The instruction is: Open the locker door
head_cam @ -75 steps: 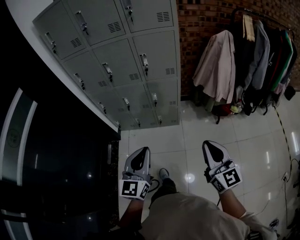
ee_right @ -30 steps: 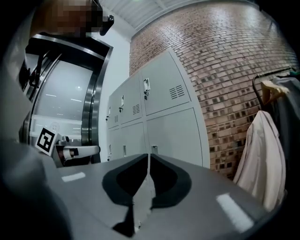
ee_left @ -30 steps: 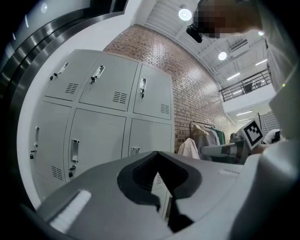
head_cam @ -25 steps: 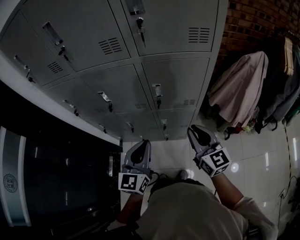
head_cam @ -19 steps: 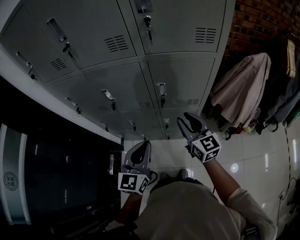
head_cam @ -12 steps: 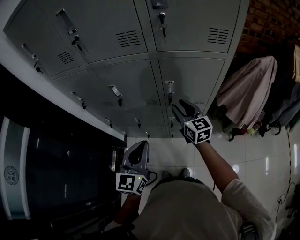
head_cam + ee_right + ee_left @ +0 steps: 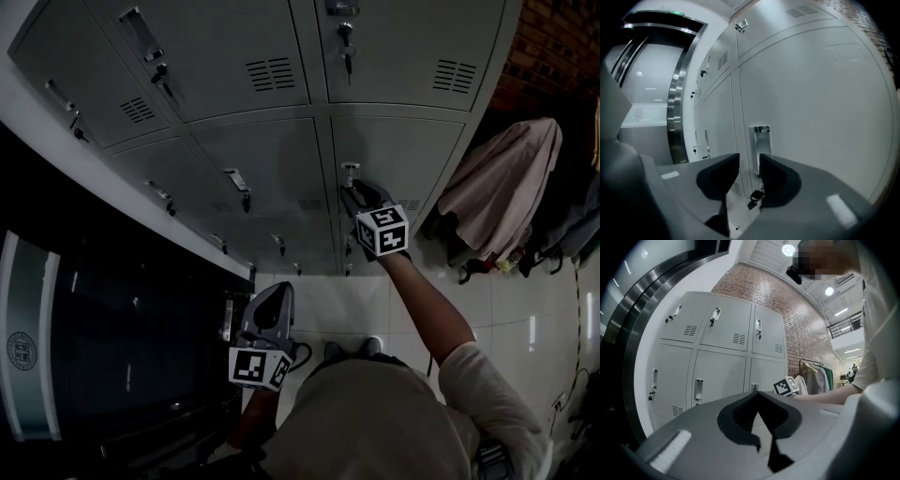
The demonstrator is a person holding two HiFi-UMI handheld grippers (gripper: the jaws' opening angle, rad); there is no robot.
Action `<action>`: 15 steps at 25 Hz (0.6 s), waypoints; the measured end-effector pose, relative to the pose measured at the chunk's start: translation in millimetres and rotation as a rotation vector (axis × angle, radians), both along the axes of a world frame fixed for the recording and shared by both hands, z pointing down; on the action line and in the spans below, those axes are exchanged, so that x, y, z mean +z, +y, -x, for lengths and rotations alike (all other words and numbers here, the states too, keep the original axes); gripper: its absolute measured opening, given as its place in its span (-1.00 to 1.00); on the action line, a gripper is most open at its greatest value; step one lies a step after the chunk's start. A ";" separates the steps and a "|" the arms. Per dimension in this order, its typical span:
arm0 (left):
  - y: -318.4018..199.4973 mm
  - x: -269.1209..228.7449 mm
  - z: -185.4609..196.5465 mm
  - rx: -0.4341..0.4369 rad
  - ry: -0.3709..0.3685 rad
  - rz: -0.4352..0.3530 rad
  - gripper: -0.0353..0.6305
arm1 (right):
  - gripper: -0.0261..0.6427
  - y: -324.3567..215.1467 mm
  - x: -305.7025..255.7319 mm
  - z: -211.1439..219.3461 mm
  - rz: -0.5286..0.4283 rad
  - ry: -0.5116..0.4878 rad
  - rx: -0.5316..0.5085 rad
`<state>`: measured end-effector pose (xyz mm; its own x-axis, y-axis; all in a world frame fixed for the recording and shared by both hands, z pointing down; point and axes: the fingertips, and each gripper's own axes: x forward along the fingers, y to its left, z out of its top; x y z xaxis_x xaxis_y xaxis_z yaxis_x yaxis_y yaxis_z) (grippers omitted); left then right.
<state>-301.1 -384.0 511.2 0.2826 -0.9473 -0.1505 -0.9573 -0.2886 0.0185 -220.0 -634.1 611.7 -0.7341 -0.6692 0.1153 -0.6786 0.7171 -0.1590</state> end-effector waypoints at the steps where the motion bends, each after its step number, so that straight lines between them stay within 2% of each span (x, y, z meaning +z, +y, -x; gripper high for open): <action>1: -1.5 0.2 0.4 0.003 0.001 0.001 -0.66 | -0.56 -2.3 1.3 1.9 -0.001 0.008 0.000; 5: -6.2 1.0 3.0 0.010 0.004 0.003 -0.66 | -0.56 -12.8 7.3 7.2 -0.004 0.026 0.012; 10: -9.2 5.7 10.9 0.008 0.005 0.005 -0.65 | -0.76 -23.4 10.7 9.9 -0.030 0.036 0.056; 15: -9.5 7.3 14.4 0.012 0.009 0.006 -0.65 | -0.83 -24.2 10.8 9.8 -0.037 0.055 0.084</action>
